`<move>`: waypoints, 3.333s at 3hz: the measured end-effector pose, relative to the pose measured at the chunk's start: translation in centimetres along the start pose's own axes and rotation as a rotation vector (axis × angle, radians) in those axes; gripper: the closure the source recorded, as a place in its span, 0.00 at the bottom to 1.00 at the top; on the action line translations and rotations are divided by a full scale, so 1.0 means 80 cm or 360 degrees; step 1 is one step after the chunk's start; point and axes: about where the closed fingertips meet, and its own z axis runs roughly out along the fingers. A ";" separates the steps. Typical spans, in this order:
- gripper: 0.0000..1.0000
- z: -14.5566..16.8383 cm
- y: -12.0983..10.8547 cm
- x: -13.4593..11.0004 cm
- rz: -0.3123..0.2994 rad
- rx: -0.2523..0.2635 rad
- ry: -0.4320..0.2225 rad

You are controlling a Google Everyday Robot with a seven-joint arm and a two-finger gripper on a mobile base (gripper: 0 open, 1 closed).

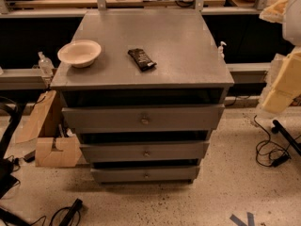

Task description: Open top drawer

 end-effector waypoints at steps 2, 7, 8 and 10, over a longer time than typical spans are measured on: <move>0.00 0.030 0.022 0.019 0.0011 -0.0062 0.0086; 0.00 0.220 0.060 0.093 -0.0157 -0.0038 0.0030; 0.00 0.270 0.062 0.069 -0.0252 -0.0116 0.0011; 0.00 0.357 0.061 0.031 -0.0374 -0.0228 -0.0015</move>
Offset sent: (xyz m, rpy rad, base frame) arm -0.0063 -0.0172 -0.0733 -0.0734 0.1398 -0.0554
